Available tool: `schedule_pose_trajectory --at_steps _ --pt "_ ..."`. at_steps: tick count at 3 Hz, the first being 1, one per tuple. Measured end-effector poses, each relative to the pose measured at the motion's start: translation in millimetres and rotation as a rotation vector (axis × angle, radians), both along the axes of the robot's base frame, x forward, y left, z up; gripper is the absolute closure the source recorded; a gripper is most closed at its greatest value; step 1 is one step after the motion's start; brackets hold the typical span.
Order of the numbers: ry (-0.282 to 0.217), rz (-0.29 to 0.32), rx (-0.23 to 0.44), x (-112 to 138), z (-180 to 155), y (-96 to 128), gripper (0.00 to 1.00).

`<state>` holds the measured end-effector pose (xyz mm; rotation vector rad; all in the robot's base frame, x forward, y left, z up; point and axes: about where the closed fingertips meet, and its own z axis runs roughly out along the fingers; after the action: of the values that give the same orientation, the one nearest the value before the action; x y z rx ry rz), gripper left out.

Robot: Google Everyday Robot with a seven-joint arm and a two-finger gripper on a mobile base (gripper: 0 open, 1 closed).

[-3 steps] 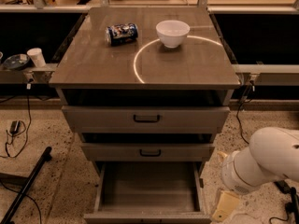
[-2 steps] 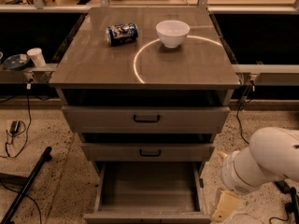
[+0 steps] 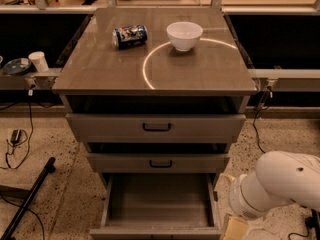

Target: Close bottom drawer

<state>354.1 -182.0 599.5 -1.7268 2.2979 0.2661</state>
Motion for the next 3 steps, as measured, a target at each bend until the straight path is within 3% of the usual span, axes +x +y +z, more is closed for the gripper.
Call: schedule_pose_trajectory --at_steps 2,3 --pt "0.079 0.124 0.093 -13.2 -84.5 80.7 0.00" --pt "0.079 0.124 0.093 -13.2 -84.5 80.7 0.00"
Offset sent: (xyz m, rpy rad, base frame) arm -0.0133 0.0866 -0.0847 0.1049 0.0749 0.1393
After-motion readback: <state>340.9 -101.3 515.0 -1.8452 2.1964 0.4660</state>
